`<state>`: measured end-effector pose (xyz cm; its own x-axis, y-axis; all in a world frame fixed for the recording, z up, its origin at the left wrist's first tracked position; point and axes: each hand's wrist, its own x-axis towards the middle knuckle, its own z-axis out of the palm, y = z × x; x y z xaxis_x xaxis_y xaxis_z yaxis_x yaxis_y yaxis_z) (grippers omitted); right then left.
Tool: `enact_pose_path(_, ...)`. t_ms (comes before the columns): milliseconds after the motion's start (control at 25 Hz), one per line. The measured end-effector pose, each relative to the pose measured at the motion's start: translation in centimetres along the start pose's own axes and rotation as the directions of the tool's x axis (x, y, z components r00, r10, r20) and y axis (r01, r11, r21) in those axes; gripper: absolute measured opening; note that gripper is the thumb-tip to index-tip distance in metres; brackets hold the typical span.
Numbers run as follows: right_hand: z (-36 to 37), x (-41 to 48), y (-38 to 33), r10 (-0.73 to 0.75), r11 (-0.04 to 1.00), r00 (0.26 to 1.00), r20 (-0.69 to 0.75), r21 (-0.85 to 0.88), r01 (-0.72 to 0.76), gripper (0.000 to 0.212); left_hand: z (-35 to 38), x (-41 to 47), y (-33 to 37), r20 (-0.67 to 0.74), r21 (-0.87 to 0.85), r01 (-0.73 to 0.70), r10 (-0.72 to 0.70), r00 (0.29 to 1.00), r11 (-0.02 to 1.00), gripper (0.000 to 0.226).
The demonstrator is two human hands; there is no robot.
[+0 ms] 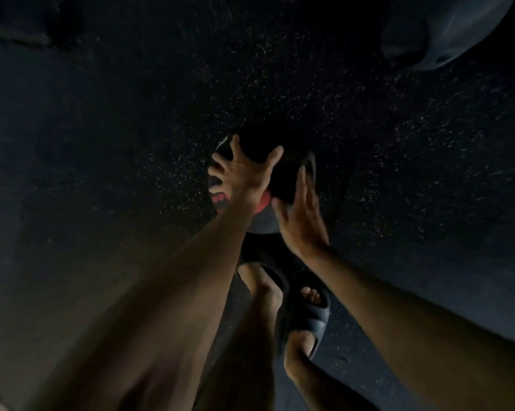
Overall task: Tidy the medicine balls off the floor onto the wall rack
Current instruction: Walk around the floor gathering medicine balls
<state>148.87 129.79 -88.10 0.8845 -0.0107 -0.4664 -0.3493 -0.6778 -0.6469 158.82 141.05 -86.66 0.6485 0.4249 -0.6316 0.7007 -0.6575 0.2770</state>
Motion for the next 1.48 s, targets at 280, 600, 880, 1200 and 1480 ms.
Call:
enact_pose_path(280, -2.8, 7.2, -2.6, 0.208, 0.975, 0.978, 0.030, 0.073, -0.210, 0.095, -0.6, 3.5, 0.8, -0.058, 0.067, -0.281, 0.285, 0.957, 0.957, 0.074)
enact_pose_path(600, -7.9, 17.5, -4.7, 0.368, 0.927, 0.929, 0.034, 0.062, -0.369, 0.068, -2.3, 7.0, 1.0, 0.100, 0.030, -0.648, 0.643, 0.759, 0.761, 0.104)
enact_pose_path(880, -11.1, 25.1, -4.0, 0.365, 0.929, 0.929, -0.065, 0.085, -0.360, 0.063, -1.6, 10.2, 8.4, 0.021, -0.061, -0.401, 0.403, 0.915, 0.914, 0.114)
enact_pose_path(1200, -12.2, 24.6, -4.7, 0.139, 0.990, 0.983, -0.119, 0.016, -0.138, 0.066, -3.4, 17.4, 21.9, 0.040, -0.161, -0.242, 0.252, 0.967, 0.957, 0.088)
enact_pose_path(1480, -16.4, 35.2, -8.7, 0.260, 0.956, 0.963, -0.073, -0.123, -0.267, 0.055, -3.2, 16.5, 18.6, -0.126, -0.276, -0.378, 0.357, 0.926, 0.884, 0.081)
